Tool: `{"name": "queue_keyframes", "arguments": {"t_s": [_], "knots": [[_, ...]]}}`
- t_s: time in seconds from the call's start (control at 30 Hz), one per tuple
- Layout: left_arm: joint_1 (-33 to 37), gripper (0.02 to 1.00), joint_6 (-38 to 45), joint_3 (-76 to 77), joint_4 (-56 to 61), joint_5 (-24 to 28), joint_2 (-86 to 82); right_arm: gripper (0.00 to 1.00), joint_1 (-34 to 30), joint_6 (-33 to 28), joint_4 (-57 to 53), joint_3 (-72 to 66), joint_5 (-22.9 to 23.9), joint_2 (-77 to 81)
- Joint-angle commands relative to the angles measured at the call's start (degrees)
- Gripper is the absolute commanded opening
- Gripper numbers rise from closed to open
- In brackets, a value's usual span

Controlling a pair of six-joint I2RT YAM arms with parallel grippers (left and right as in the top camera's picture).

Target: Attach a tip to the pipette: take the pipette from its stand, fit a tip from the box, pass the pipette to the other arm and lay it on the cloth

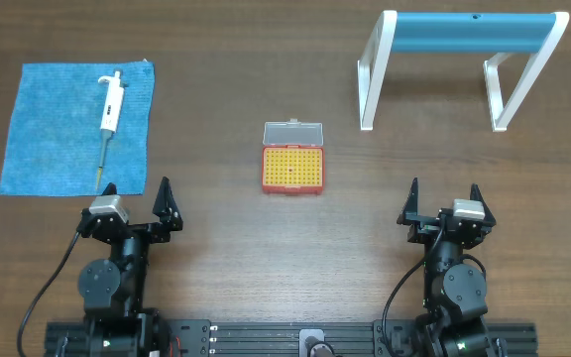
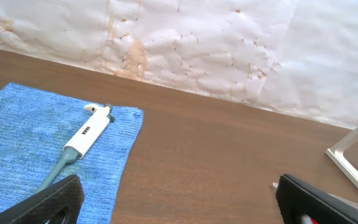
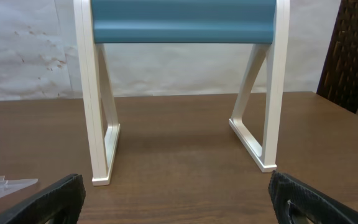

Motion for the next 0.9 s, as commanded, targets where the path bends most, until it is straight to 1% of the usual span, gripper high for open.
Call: {"name": "queue_keyframes", "arguments": {"t_s": [0.03,0.17,0.2,0.23,0.27,0.3,0.47,0.5,0.53,0.57,0.8,0.9], "knots": [[-0.2,0.998,-0.5,-0.1,-0.5,-0.9,-0.4,0.972,0.1,0.4,-0.2,-0.2,-0.3,-0.2],[-0.2,0.998,-0.5,-0.1,-0.5,-0.9,-0.4,0.974,0.1,0.4,-0.2,-0.2,-0.3,-0.2],[-0.2,0.998,0.8,-0.1,-0.4,-0.8,-0.4,0.974,0.1,0.4,-0.2,-0.2,-0.3,-0.2],[-0.2,0.998,8.2,-0.1,-0.4,-0.3,-0.4,0.972,0.1,0.4,-0.2,-0.2,-0.3,-0.2],[-0.2,0.998,12.0,-0.1,-0.4,-0.4,-0.4,0.974,0.1,0.4,-0.2,-0.2,-0.3,-0.2],[-0.2,0.998,12.7,-0.1,-0.4,-0.4,-0.4,0.972,0.1,0.4,-0.2,-0.2,-0.3,-0.2],[-0.2,0.998,12.7,-0.1,-0.4,-0.2,-0.4,0.974,0.0,0.5,-0.2,-0.2,-0.3,-0.3],[-0.2,0.998,12.7,-0.1,-0.4,-0.2,-0.4,0.974,-5.4,0.4,-0.2,-0.2,-0.3,-0.5],[-0.2,0.998,12.7,-0.1,-0.4,-0.2,-0.4,0.974,-8.0,0.4,-0.2,-0.2,-0.3,-0.5],[-0.2,0.998,12.7,-0.1,-0.4,-0.2,-0.4,0.974,-9.0,0.4,-0.2,-0.2,-0.3,-0.5],[-0.2,0.998,12.7,-0.1,-0.4,-0.2,-0.4,0.974,-10.3,0.5,-0.2,-0.2,-0.3,-0.5],[-0.2,0.998,12.7,-0.1,-0.4,-0.2,-0.4,0.974,-13.8,0.3,-0.4,-0.2,-0.2,-0.5]]}}
